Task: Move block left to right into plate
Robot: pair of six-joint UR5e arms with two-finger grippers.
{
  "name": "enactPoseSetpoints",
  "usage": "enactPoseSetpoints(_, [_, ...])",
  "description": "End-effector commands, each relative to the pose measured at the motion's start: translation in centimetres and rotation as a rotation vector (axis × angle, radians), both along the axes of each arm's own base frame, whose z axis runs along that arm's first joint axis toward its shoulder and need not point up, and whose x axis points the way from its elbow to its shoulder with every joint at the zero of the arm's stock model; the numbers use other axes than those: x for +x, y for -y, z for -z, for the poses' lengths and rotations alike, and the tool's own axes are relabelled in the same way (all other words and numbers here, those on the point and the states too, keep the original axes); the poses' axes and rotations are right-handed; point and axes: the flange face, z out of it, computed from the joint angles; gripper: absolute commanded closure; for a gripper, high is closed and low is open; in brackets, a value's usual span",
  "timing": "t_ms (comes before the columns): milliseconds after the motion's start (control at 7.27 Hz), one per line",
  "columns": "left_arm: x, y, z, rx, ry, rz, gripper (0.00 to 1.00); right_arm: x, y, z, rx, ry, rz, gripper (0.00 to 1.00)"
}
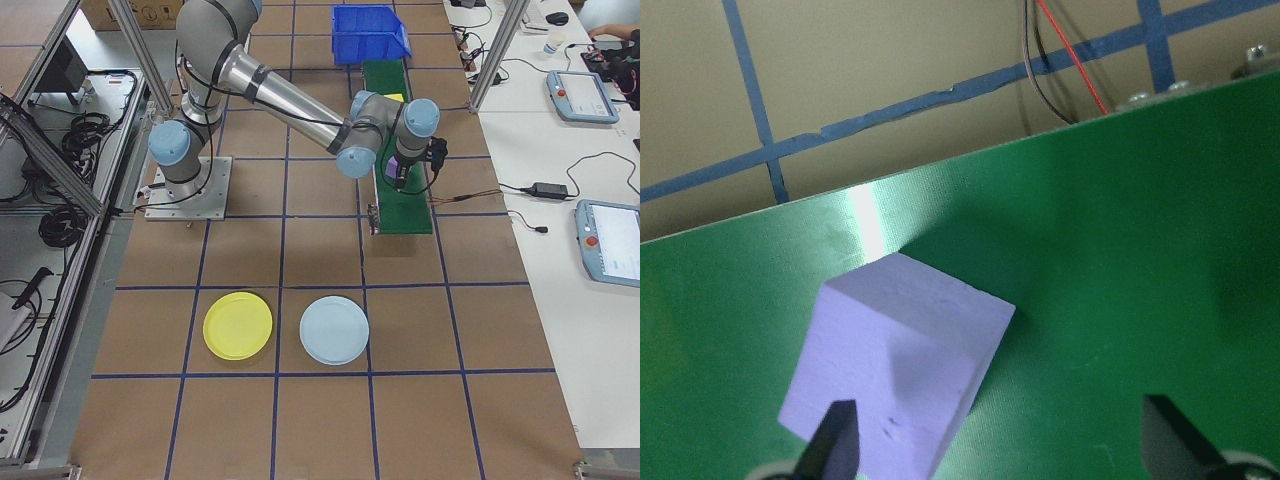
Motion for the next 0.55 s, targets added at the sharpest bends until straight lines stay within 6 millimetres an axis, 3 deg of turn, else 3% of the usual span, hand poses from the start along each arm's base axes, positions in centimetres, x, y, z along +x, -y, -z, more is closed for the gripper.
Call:
enactPoseSetpoints(0, [-0.06, -0.33, 0.04, 0.000, -0.003, 0.012, 0.00, -0.28, 0.71, 0.50, 0.004, 0.001, 0.008, 0.00])
enactPoseSetpoints(413, [0.07, -0.12, 0.34, 0.001, 0.001, 0.000, 0.00, -0.39, 1.31, 1.12, 0.008, 0.004, 0.008, 0.00])
